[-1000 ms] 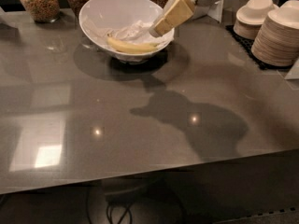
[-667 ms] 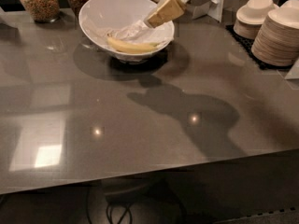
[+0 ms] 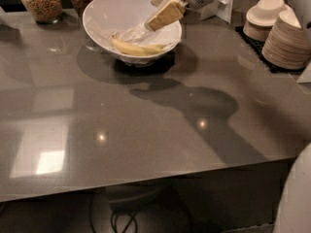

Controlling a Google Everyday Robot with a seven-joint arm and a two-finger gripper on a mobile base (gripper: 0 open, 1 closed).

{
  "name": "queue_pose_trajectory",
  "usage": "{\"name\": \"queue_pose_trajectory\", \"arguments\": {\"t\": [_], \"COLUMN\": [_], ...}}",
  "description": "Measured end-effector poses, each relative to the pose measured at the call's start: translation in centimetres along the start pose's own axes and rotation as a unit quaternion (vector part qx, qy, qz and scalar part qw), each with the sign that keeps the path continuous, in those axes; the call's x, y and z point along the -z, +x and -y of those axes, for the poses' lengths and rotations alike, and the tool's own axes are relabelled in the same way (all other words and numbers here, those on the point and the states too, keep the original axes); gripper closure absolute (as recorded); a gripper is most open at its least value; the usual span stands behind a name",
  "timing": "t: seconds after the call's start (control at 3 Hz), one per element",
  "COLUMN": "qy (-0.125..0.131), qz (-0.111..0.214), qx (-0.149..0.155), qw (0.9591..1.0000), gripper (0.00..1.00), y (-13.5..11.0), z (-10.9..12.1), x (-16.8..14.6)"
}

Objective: Pick banana from white bowl

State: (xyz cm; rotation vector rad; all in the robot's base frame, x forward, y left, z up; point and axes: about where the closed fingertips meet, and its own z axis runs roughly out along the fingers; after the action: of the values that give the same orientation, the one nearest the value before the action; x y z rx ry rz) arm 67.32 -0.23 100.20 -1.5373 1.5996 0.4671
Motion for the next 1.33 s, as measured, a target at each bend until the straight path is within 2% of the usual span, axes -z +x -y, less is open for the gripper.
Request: {"name": "queue_pose_trajectory", "arguments": {"t": [0.67, 1.0, 1.33], "qy": [-0.057, -0.081, -0.103], "qz": [0.012, 0.015, 0.011], "qx": [-0.023, -0.046, -0.07], "qw": [0.998, 0.9956, 0.9921], "gripper": [0.38, 0.36, 0.39], "y": [0.9, 1.6, 2.4], "z": [0.3, 0.4, 0.1], "x": [-5.7, -8.4, -10.8]}}
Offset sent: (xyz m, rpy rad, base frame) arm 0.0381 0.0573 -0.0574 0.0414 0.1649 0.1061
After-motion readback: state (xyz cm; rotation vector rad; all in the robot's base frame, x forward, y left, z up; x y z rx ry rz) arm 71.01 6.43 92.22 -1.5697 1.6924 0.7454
